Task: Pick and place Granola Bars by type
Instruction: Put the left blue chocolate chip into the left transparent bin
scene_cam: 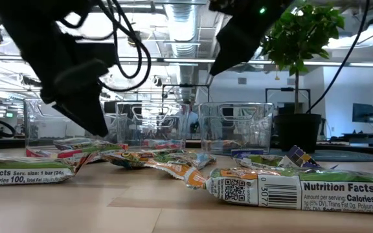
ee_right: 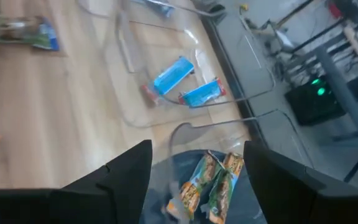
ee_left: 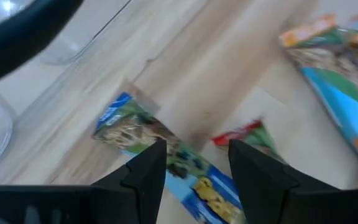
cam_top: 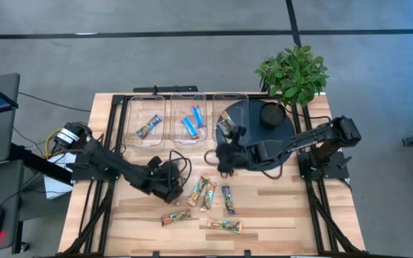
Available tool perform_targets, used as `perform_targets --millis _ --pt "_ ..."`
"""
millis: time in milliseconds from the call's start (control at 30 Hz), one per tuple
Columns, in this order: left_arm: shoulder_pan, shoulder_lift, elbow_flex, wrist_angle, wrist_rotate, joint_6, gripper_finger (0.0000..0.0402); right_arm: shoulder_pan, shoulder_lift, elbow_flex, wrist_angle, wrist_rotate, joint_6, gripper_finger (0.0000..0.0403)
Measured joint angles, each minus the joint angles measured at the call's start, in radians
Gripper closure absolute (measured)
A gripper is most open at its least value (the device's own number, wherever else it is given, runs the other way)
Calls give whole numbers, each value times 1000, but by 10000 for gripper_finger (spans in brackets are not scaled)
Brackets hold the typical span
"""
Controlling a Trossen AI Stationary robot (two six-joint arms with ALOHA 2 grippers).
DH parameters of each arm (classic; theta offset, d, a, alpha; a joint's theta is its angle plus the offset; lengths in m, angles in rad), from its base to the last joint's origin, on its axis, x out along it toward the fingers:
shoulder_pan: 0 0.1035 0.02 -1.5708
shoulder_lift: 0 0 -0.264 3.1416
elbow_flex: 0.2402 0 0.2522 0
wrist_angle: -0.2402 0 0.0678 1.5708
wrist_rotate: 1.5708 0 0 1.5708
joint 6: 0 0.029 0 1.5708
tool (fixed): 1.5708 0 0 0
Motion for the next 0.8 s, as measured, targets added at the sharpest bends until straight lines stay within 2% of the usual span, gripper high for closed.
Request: perform_targets --millis 367,667,800 --pt "92 0 0 -65 107 -58 233 180 0 0 -148 156 131 154" --pt "102 0 0 -67 138 -71 233 275 0 0 -285 247 300 154" --pt "103 0 0 -51 189 -70 233 313 0 0 -381 287 417 154"
